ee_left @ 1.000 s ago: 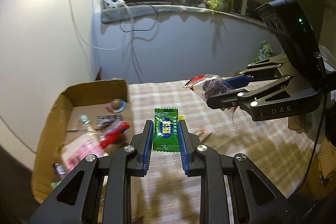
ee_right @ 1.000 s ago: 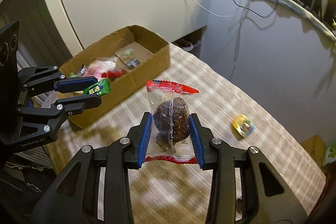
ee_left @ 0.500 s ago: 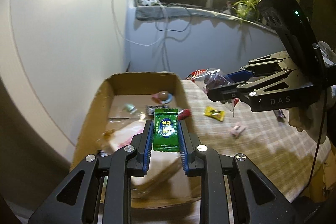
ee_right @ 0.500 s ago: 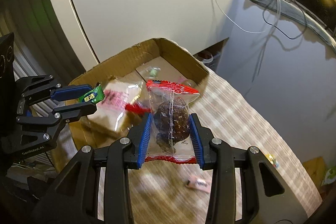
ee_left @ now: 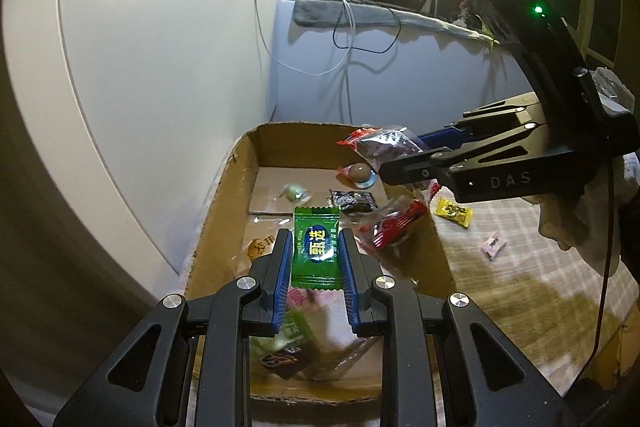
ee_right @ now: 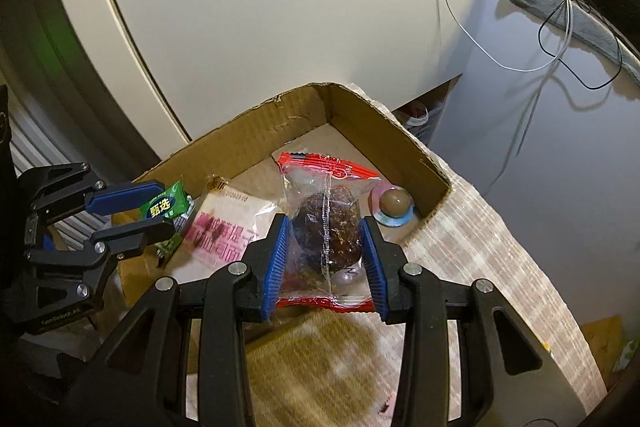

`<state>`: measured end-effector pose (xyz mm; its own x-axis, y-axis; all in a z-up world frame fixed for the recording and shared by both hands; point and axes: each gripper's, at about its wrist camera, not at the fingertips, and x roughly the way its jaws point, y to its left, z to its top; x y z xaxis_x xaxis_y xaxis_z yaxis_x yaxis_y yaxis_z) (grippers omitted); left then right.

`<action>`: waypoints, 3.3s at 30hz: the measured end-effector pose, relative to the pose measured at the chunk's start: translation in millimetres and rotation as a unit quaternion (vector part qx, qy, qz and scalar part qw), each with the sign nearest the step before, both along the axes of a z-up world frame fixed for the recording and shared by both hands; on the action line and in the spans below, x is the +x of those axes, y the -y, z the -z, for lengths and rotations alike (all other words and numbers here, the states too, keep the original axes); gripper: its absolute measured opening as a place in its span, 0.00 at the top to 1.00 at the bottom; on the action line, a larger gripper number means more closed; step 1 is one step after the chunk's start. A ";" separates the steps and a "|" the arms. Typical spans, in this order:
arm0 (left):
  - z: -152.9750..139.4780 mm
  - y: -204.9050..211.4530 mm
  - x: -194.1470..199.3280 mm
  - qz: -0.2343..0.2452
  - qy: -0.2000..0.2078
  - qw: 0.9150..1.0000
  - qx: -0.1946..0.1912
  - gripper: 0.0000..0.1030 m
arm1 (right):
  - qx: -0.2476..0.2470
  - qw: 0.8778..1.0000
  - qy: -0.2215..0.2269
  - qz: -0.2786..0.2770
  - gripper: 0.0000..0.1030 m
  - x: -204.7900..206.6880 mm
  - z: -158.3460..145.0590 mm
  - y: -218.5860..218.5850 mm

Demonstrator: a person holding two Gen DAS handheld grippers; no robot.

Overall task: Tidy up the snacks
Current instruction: 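Carry the green packet into the box with the left gripper while the right carries the cookie bag there, then open both grippers in the box and move them back over the table, then grasp the pink wrapped candy with the left gripper while the right grasps a Snickers bar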

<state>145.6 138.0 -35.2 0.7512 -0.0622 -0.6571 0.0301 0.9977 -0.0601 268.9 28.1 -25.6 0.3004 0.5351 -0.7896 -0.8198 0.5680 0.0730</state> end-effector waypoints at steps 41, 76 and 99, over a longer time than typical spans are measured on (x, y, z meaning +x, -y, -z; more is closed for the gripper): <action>-12.3 15.5 -2.2 -0.001 0.007 1.000 0.007 0.30 | 0.018 0.999 0.027 0.043 0.19 -6.6 -20.2 39.1; 40.5 174.1 43.1 0.164 -0.075 0.984 -0.001 0.52 | 0.007 0.962 -0.057 0.267 0.19 -25.4 56.7 328.4; 71.4 201.0 70.4 0.209 -0.102 0.971 0.051 0.76 | -0.023 0.956 -0.071 0.284 0.50 1.2 90.1 310.1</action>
<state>216.1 -63.0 -106.6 0.5282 -0.2601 -0.8083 0.4310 0.9023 -0.0087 270.1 -282.0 -115.7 0.4196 0.2819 -0.8628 -0.3625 0.9235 0.1255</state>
